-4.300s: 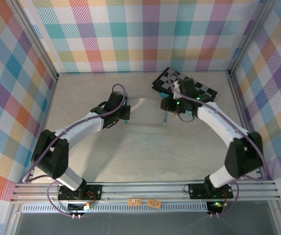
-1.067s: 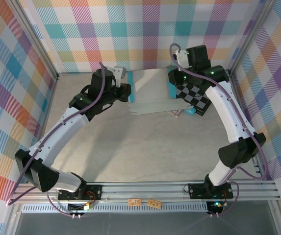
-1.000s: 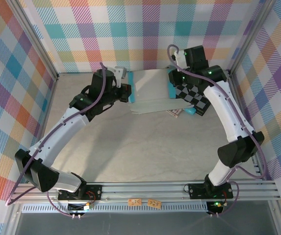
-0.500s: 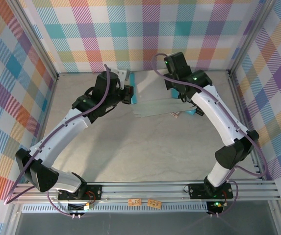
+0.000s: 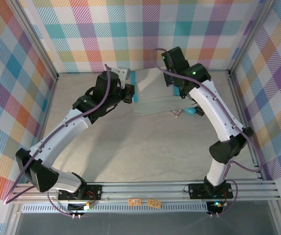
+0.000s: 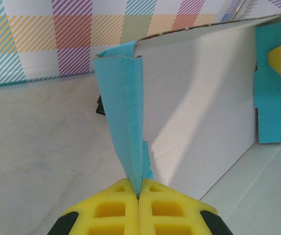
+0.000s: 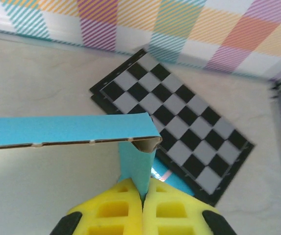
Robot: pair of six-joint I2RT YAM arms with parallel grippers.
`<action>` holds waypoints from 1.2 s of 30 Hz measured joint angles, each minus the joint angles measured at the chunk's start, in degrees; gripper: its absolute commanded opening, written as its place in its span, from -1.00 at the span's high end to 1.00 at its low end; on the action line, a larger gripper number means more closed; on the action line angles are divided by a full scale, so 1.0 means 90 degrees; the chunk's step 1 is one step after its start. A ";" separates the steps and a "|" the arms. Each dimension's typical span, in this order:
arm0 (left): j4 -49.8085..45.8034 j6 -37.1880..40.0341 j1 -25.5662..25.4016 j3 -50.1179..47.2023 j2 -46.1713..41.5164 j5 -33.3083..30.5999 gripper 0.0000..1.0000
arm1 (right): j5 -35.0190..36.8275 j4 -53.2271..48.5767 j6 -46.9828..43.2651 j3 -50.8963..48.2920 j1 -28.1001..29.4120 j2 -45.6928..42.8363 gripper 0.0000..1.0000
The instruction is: Fold the paper box
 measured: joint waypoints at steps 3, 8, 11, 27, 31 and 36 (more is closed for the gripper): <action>-0.0029 0.0000 0.0000 0.0002 -0.0012 0.0000 1.00 | -0.0835 0.0219 0.0015 -0.0483 -0.0274 -0.0265 1.00; -0.0083 0.0000 0.0000 0.0002 -0.0097 -0.0012 1.00 | -0.1600 0.0622 0.0015 -0.1020 -0.0508 -0.0556 0.96; -0.0083 -0.0002 0.0000 0.0002 -0.0170 -0.0007 1.00 | -0.1950 0.0872 0.0019 -0.1365 -0.0610 -0.0719 0.93; 0.0066 -0.0277 -0.0005 0.0000 -0.0296 0.0010 1.00 | -0.3461 0.1996 0.0311 -0.3019 -0.1066 -0.1542 0.69; 0.0187 -0.0345 0.0002 0.0000 -0.0306 0.0010 1.00 | -0.3713 0.2142 0.0432 -0.3245 -0.1137 -0.1676 0.61; 0.0216 -0.0408 0.0024 0.0000 -0.0304 0.0017 1.00 | -0.3976 0.2322 0.0597 -0.3483 -0.1224 -0.1821 0.55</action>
